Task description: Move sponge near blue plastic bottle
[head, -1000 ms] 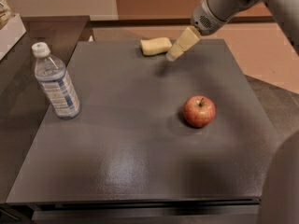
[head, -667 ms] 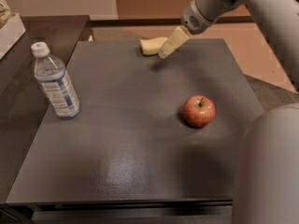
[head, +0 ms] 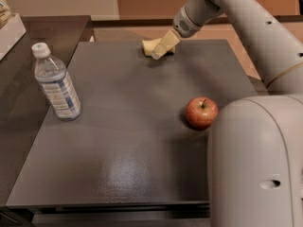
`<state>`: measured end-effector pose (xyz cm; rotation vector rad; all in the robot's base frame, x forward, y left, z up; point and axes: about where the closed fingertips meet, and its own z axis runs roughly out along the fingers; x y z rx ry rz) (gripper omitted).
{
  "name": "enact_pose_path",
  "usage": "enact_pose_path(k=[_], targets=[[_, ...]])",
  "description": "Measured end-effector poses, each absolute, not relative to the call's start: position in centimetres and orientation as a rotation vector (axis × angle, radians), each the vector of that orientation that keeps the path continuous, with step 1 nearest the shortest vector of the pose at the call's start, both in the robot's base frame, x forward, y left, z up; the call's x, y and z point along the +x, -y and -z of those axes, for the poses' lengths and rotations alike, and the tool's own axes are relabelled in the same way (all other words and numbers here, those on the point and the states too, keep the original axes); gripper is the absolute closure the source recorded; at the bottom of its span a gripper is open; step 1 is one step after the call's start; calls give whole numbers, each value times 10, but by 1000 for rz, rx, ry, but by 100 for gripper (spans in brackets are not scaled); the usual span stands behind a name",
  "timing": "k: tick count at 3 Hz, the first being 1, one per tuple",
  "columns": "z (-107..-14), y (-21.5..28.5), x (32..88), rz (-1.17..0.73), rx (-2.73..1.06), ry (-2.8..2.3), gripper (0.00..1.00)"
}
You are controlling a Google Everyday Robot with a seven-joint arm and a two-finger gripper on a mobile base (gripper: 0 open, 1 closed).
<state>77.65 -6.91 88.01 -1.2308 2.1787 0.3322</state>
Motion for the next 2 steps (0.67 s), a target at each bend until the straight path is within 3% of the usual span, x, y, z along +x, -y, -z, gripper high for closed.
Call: enact_pose_path(k=[1, 2], targets=[[-868, 58, 792, -334, -1243, -2178, 0], [-858, 49, 803, -333, -1253, -2188, 17]])
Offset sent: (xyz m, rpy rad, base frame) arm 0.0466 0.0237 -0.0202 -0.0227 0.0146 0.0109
